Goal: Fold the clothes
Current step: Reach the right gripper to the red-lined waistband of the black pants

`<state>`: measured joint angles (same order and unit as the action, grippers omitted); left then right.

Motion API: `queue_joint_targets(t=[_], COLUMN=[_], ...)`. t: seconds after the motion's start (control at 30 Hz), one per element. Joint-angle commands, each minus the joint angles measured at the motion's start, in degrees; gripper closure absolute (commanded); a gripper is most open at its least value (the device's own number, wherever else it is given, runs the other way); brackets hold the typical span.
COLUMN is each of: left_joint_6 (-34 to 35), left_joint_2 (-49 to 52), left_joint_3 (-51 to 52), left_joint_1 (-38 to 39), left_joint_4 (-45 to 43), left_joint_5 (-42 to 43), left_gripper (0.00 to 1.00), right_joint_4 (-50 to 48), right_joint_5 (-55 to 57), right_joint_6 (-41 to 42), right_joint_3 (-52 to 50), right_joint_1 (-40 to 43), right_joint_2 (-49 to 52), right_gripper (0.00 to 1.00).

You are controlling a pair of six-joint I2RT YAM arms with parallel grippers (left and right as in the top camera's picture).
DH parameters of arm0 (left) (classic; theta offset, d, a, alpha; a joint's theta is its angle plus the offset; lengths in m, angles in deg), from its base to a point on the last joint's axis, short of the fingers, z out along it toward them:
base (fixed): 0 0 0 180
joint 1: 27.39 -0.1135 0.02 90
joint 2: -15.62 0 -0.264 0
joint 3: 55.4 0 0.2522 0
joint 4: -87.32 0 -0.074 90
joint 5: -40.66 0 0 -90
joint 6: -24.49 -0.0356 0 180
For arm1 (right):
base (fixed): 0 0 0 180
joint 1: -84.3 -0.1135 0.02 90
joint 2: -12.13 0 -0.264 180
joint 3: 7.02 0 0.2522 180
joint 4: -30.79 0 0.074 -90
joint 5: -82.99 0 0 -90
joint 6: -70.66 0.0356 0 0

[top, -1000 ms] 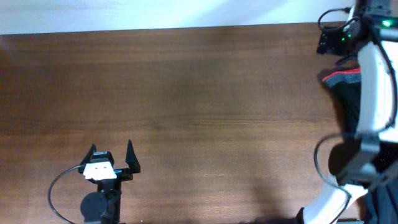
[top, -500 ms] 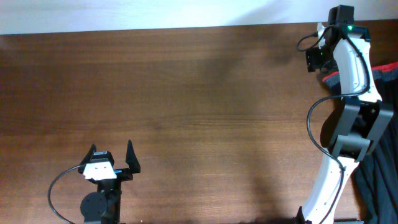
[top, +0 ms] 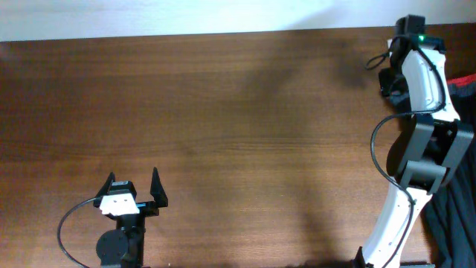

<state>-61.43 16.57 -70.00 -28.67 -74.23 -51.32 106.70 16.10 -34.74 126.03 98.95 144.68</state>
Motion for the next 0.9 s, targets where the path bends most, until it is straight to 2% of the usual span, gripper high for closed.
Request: queue_joint_targets(t=[0.0,0.53,0.67,0.73,0.83,0.87], left_joint_6=[-0.7,-0.7,-0.7,-0.7,-0.7,-0.7], left_joint_2=[-0.33,-0.33,-0.33,-0.33,-0.33,-0.33], left_joint_3=[0.31,0.31,0.31,0.31,0.31,0.31], left_joint_1=[0.15,0.15,0.15,0.15,0.15,0.15], left_joint_4=[-0.09,-0.09,-0.09,-0.09,-0.09,-0.09], left_joint_5=[-0.39,-0.39,-0.39,-0.39,-0.39,-0.39], left_gripper=[0.01,0.01,0.01,0.01,0.01,0.01], right_joint_4=[-0.79,-13.29,-14.36,-14.56,-14.56,-14.56], right_joint_5=[-1.6,-4.48,-4.28,-2.86,-1.64,-1.64], right_joint_6=[1.36,2.36,2.36,2.36,2.36,2.36], right_joint_3=[-1.75,-14.01,-14.38,-14.38,-14.38,-14.38], right_joint_1=[0.87,0.9,0.9,0.9,0.9,0.92], right_joint_2=[0.04,0.07,0.04,0.04,0.04,0.04], right_gripper=[0.29,0.29,0.33,0.37,0.59,0.62])
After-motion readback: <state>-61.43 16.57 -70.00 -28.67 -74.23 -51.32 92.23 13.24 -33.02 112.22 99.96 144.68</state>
